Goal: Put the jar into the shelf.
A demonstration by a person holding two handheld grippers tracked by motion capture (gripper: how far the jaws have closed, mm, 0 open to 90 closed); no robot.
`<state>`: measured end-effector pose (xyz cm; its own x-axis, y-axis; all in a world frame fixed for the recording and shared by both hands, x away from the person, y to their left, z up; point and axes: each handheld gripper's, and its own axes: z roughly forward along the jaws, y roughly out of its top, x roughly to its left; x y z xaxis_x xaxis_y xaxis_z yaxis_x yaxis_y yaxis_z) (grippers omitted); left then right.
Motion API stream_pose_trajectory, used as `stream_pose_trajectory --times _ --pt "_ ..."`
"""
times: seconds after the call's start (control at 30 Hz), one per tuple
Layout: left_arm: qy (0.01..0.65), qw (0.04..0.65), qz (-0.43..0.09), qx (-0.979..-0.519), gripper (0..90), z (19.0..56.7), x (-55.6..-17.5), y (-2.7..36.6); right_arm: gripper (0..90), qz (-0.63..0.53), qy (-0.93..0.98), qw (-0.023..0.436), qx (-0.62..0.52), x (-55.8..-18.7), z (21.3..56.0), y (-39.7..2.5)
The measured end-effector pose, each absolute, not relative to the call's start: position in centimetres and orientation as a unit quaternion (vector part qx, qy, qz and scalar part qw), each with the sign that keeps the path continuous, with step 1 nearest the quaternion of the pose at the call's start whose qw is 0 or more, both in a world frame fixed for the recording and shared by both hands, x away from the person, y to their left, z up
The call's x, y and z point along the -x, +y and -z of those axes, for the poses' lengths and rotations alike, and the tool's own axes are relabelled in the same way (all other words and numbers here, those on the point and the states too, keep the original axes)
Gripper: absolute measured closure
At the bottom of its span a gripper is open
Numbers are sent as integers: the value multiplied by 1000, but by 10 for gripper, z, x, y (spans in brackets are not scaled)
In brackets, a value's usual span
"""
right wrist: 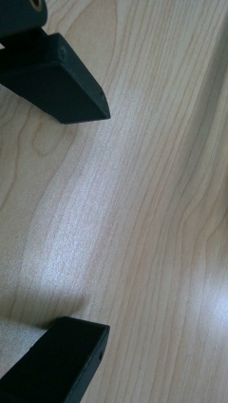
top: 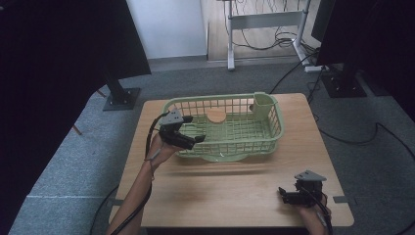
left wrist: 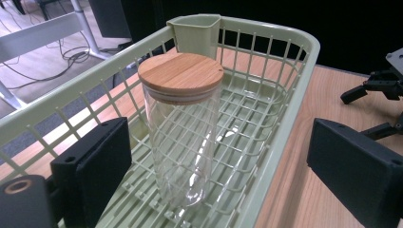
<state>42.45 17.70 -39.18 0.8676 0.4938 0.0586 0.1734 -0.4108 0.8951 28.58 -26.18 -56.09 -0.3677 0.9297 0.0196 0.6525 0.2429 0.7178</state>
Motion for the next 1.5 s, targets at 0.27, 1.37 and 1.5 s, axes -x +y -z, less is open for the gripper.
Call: stream_pose_trajectory --times 0.27,1.37,1.5 --pt "206 504 -161 -823 73 394 -416 184 19 -328 759 212 -521 -286 561 -262" --pt "220 510 -155 -817 71 423 -381 210 25 -329 761 211 -518 -285 561 -262" --pt "225 515 -150 -813 71 431 -375 214 25 -329 761 212 -518 -285 561 -262"
